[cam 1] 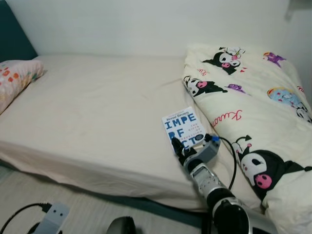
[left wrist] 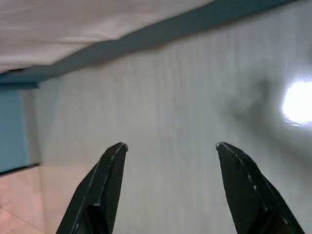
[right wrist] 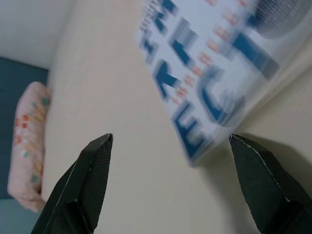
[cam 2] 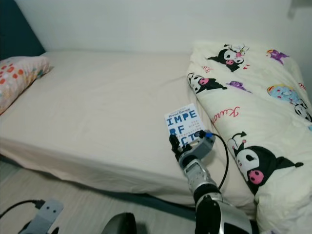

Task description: Clean up the room

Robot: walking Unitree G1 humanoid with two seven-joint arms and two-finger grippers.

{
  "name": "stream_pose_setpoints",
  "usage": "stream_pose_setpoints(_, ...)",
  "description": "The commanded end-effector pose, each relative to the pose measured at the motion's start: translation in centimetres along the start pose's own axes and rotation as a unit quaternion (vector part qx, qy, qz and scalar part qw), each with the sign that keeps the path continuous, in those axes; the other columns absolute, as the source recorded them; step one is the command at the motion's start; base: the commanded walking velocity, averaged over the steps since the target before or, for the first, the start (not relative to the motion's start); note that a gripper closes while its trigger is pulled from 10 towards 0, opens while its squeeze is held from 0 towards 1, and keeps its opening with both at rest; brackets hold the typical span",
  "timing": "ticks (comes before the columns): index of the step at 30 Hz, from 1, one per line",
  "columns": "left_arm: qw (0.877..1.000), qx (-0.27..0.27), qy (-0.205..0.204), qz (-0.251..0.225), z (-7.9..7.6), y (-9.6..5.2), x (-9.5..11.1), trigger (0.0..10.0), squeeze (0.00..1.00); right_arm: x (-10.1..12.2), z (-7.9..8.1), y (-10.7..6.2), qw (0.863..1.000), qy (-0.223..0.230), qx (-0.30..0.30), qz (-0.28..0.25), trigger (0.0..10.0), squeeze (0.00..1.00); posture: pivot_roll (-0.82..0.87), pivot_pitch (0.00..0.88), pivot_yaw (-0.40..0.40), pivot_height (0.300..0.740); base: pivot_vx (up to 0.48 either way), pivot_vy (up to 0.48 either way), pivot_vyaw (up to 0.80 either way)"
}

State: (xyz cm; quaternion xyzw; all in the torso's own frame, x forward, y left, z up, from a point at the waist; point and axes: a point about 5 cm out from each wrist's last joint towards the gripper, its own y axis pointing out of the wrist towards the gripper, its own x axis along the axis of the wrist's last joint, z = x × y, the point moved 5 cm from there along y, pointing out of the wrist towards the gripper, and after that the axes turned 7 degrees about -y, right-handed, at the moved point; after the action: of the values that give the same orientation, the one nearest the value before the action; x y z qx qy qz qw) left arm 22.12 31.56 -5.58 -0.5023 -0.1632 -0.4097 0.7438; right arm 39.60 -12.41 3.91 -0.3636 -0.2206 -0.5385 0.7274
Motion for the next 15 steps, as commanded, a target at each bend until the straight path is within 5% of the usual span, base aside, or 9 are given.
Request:
stream_pose_setpoints(1, 1.0, 0.002, 0.01, 0.01, 1.1, -0.5, -0.7, 10.0, 0.0, -1.1, -0.2, -0.1, 1.0, 0.021, -0.018, 0.012, 10.0, 1.0, 0.15, 0.155, 0.162, 0.55, 0.0, 0.0, 0.0)
stream_pose_setpoints(9, 1.0, -0.004, 0.03, 0.002, 2.2, -2.2, -1.0, 10.0, 0.0, -0.3, -1.2, -0.1, 0.998, 0.042, -0.056, -0.003, 10.0, 1.0, 0.19, 0.196, 0.187, 0.55, 0.0, 0.0, 0.0)
stream_pose_setpoints(10, 0.999, -0.009, 0.038, -0.001, 2.2, -2.6, -1.0, 10.0, 0.0, 0.2, -1.5, -0.1, 0.997, 0.047, -0.064, -0.011, 10.0, 0.63, 0.19, 0.212, 0.19, 0.55, 0.0, 0.0, 0.0)
stream_pose_setpoints(11, 0.999, -0.009, 0.038, -0.001, 2.2, -2.6, -1.0, 10.0, 0.0, 0.2, -1.5, -0.1, 0.997, 0.047, -0.064, -0.011, 10.0, 0.63, 0.19, 0.212, 0.19, 0.55, 0.0, 0.0, 0.0)
stream_pose_setpoints(12, 0.999, -0.013, 0.043, -0.001, 2.2, -2.9, -1.2, 10.0, 0.0, 1.2, -1.8, -0.1, 0.996, 0.057, -0.069, -0.027, 10.0, 0.0, 0.2, 0.228, 0.188, 0.55, 0.0, 0.0, 0.0)
stream_pose_setpoints(15, 0.998, -0.027, 0.065, 0.004, 2.1, -3.9, -2.1, 10.0, 0.0, 3.5, -3.0, -0.3, 0.99, 0.081, -0.089, -0.068, 10.0, 0.0, 0.24, 0.244, 0.203, 0.55, 0.0, 0.0, 0.0)
